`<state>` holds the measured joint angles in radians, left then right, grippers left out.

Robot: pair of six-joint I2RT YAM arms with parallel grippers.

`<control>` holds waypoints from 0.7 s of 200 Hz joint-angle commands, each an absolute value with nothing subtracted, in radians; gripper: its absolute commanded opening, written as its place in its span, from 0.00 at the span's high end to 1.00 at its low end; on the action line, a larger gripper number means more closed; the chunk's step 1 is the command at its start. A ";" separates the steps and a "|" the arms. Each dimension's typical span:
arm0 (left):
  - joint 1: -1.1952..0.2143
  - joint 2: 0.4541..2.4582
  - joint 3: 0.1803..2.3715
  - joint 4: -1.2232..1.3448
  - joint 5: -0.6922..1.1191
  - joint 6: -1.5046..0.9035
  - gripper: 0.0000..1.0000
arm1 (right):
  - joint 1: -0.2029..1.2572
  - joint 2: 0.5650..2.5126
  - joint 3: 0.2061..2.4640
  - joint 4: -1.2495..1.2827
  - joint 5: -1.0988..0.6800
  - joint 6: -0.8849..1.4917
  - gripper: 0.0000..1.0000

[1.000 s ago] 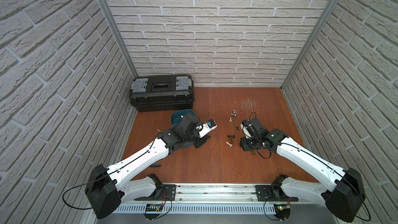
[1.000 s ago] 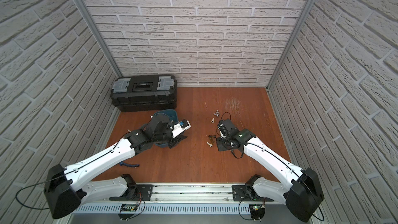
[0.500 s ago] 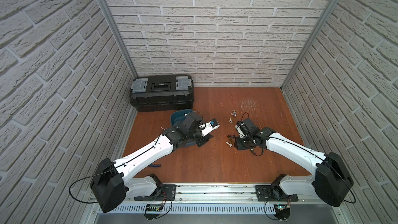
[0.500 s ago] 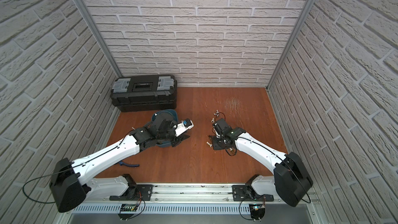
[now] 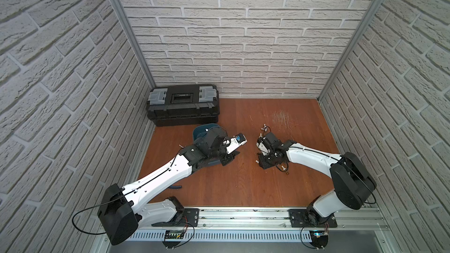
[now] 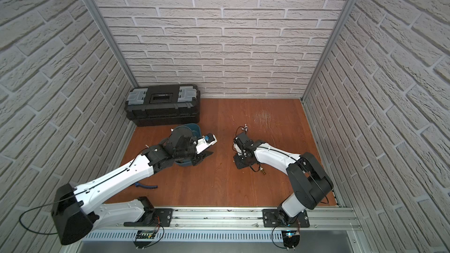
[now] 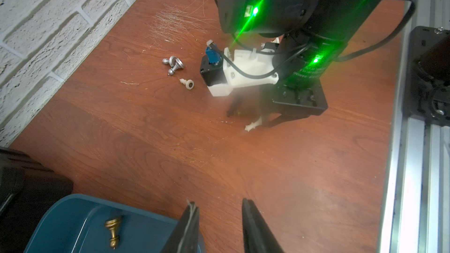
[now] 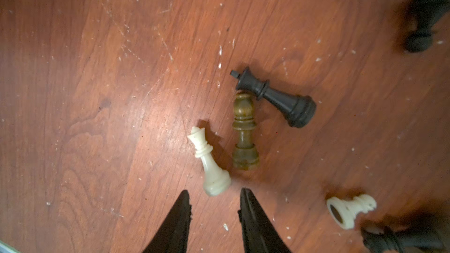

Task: Put the chess pieces into the storage box
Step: Pick up the chess piece at the center of the board.

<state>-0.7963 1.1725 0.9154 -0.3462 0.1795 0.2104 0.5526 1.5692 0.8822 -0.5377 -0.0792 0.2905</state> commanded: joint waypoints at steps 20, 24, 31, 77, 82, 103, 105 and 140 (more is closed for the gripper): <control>-0.816 1.177 0.926 -0.351 0.161 0.226 0.65 | 0.566 1.614 0.893 -0.495 -0.110 0.272 0.61; -0.818 1.178 0.929 -0.351 0.161 0.228 0.65 | 0.568 1.617 0.893 -0.493 -0.110 0.272 0.62; -0.818 1.180 0.928 -0.354 0.159 0.229 0.65 | 0.570 1.622 0.891 -0.490 -0.107 0.274 0.62; -0.831 1.182 0.932 -0.363 0.150 0.230 0.65 | 0.586 1.659 0.903 -0.488 -0.094 0.275 0.62; -0.833 1.181 0.931 -0.364 0.148 0.232 0.65 | 0.588 1.661 0.903 -0.487 -0.092 0.275 0.62; -0.837 1.181 0.930 -0.365 0.142 0.233 0.65 | 0.593 1.670 0.907 -0.488 -0.087 0.270 0.63; -0.838 1.180 0.930 -0.366 0.141 0.233 0.65 | 0.593 1.670 0.907 -0.488 -0.089 0.270 0.63; -0.848 1.182 0.933 -0.373 0.132 0.235 0.65 | 0.607 1.687 0.909 -0.495 -0.082 0.261 0.65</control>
<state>-0.8387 1.1790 0.9154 -0.3698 0.1432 0.2218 0.5873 1.6493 0.9058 -0.5045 -0.0814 0.2745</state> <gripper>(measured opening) 0.353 0.353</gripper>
